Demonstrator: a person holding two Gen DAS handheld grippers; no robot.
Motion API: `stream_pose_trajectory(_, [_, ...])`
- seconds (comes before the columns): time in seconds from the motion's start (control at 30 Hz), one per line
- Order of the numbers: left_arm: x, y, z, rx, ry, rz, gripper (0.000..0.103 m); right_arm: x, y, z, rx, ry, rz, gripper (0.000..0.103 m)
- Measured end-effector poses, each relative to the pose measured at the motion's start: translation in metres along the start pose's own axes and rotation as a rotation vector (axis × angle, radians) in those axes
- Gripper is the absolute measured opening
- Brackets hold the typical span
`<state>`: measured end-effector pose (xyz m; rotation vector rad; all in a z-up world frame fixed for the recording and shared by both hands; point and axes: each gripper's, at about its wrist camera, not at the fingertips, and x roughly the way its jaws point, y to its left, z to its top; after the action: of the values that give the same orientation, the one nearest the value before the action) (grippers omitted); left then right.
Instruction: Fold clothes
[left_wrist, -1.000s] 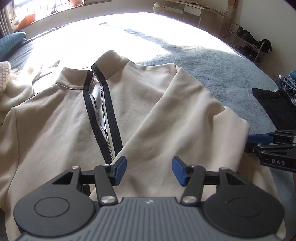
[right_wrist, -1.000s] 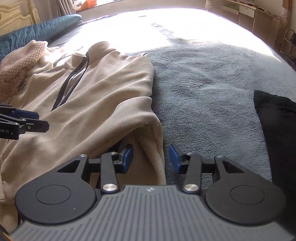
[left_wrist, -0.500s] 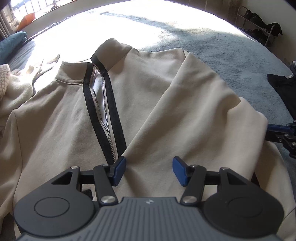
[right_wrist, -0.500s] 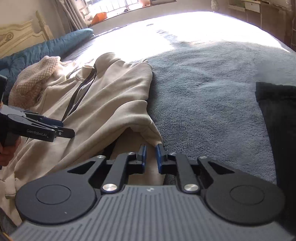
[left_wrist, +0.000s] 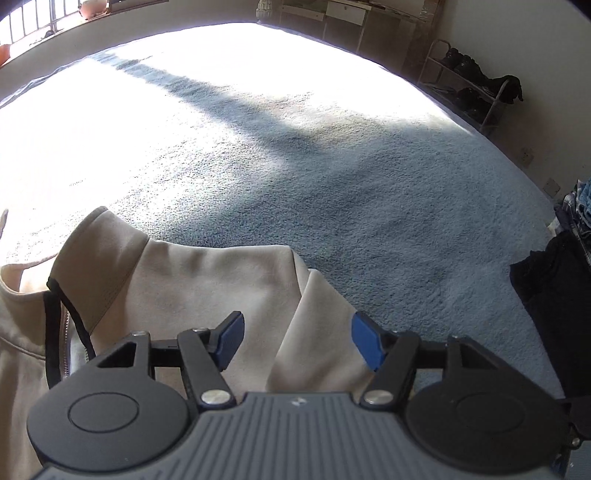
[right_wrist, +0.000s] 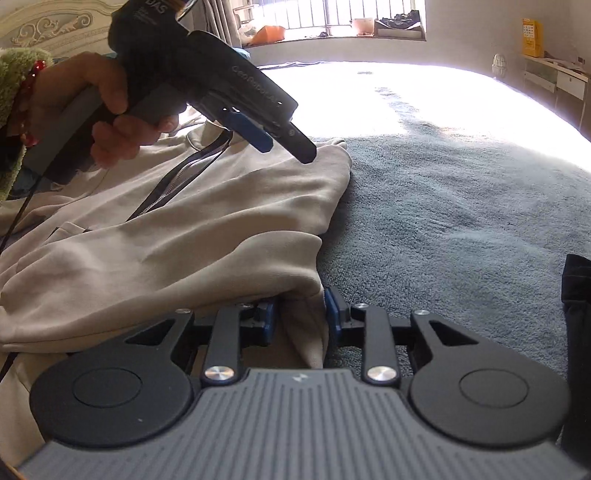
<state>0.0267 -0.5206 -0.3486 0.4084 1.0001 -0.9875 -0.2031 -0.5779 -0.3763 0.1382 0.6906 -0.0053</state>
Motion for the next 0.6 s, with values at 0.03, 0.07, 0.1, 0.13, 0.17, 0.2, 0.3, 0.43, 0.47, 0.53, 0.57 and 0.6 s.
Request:
stream_pose_trajectory(0.03, [0.008,0.001,0.006,-0.015,0.022,-0.012,0.064,-0.001,0.0,0.0,-0.003,-0.008,0.002,0.019])
stream_pose_trajectory(0.07, [0.015,0.002,0.01,-0.032,0.04,-0.018,0.062,-0.002,0.001,0.0,-0.006,-0.012,0.004,0.018])
stream_pose_trajectory(0.1, [0.02,0.002,0.012,-0.049,0.053,-0.019,0.059,-0.003,0.003,0.0,-0.014,-0.018,0.002,0.016])
stream_pose_trajectory(0.13, [0.024,0.002,0.014,-0.062,0.064,-0.02,0.058,-0.004,0.004,0.001,-0.023,-0.025,0.001,0.015])
stream_pose_trajectory(0.17, [0.027,0.002,0.015,-0.069,0.069,-0.022,0.053,-0.005,0.005,0.002,-0.029,-0.029,0.005,0.015])
stream_pose_trajectory(0.2, [0.03,0.001,0.014,-0.075,0.072,-0.025,0.035,-0.006,0.007,0.002,-0.038,-0.034,0.004,0.014])
stream_pose_trajectory(0.3, [0.032,0.002,0.011,-0.134,0.061,-0.026,0.011,-0.006,0.012,0.004,-0.058,-0.048,-0.005,0.012])
stream_pose_trajectory(0.43, [0.011,0.021,-0.004,-0.325,-0.076,-0.066,0.009,-0.012,0.005,0.001,0.042,-0.064,-0.044,0.009])
stream_pose_trajectory(0.47, [0.006,0.028,-0.01,-0.379,-0.114,-0.09,0.008,-0.014,0.002,-0.001,0.085,-0.066,-0.053,0.009])
stream_pose_trajectory(0.53, [0.001,0.04,-0.021,-0.459,-0.156,-0.119,0.008,-0.016,-0.007,-0.006,0.192,-0.066,-0.06,0.008])
stream_pose_trajectory(0.57, [0.002,0.045,-0.026,-0.49,-0.163,-0.131,0.008,-0.015,-0.013,-0.009,0.252,-0.064,-0.052,0.008])
stream_pose_trajectory(0.6, [0.004,0.049,-0.031,-0.522,-0.168,-0.144,0.008,-0.014,-0.018,-0.013,0.311,-0.062,-0.044,0.008])
